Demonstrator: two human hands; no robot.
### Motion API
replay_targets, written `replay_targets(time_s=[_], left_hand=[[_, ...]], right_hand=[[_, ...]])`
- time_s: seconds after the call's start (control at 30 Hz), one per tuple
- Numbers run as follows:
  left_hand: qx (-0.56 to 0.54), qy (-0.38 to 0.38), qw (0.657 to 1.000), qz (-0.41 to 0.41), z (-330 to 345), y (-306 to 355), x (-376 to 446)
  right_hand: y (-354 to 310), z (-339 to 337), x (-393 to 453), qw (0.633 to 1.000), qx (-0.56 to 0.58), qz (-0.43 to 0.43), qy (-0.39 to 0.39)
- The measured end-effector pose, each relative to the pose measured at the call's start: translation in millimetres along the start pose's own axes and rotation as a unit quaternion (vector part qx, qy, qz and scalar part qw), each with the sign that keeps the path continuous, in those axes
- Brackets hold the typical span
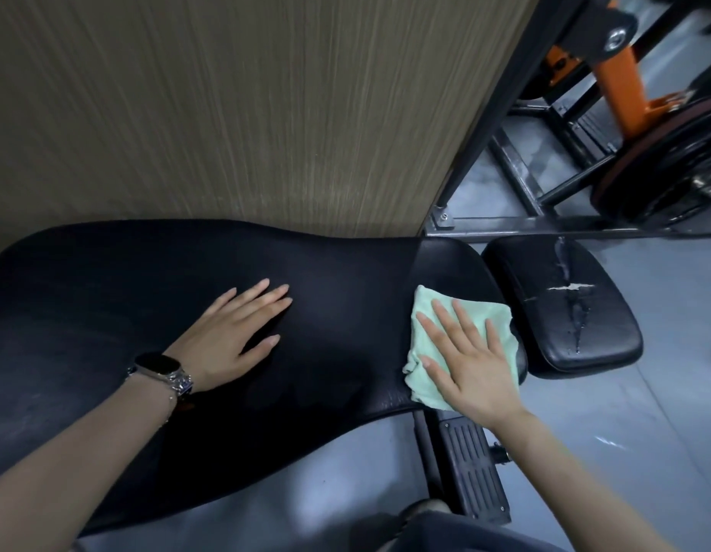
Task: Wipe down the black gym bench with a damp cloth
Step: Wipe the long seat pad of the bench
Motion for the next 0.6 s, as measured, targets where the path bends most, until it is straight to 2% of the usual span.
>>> replay_targets(time_s=[0.33,0.43,0.6], left_hand=[[0.019,0.008,1.000,0.014,-5,-20,-12],[0.020,0.010,1.000,0.009,-8,-27,-19],[0.020,0.010,1.000,0.005,-15,-41,-29]], right_hand=[[-105,17,10,1.000,-0.006,-0.025,-0.003],[-108,16,11,0.999,0.002,-0.046,0.001],[-78,8,5,0.998,-0.006,-0.066,-0.003]])
Point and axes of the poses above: each hand's wrist, its own x-axis towards the middle knuckle, its own z-axis out of the palm, y = z × x, the point moved 3 cm from there along x, towards the middle knuckle, and after that the axes turned 7 degrees about y, right-handed, at the moved point
